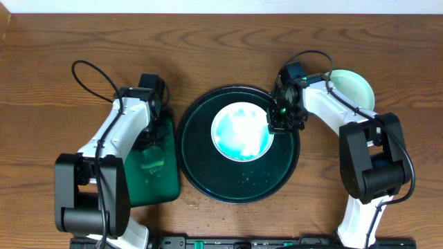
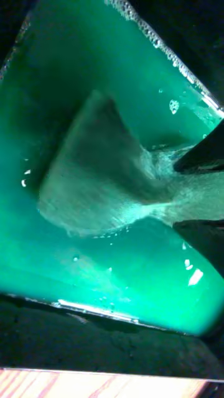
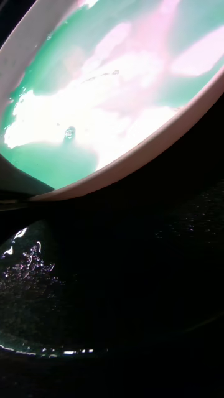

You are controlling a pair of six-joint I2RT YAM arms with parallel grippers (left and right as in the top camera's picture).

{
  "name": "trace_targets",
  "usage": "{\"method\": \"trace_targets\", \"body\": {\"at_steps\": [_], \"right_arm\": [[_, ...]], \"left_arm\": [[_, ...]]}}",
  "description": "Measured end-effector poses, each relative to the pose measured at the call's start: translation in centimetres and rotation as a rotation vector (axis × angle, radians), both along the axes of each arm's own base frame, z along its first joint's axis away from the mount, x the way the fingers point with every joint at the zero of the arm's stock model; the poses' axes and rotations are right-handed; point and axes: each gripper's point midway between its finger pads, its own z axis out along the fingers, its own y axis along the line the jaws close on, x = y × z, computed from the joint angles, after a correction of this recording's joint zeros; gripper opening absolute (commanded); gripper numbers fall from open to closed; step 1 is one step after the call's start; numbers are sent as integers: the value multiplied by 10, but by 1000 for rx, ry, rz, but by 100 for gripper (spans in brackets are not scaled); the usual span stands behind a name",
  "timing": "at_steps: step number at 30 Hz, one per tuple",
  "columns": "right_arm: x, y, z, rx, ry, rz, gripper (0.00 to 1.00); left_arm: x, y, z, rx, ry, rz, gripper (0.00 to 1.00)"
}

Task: Clean dirty plates on tray and stack at the side
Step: 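Return the sponge with the left gripper to the green tray, then lift the white plate with the right gripper and tilt it up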

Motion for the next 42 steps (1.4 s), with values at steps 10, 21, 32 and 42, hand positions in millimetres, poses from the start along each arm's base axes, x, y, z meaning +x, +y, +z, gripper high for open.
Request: {"method": "trace_targets", "body": {"at_steps": [10,21,32,42], "right_arm": [[0,0,0,1,-3,10,1],[14,2,5,0,-101,68,1],[20,17,87,-178,-455,308,1],[0,40,115,-488,-650,636,1]], "left_arm": [[0,0,0,0,1,-9,50],[5,-9,61,-66,-205,-27,77],[3,-16,105,-119,-362,-51,78],[2,-17,104,-124,-356,-66,79]]}}
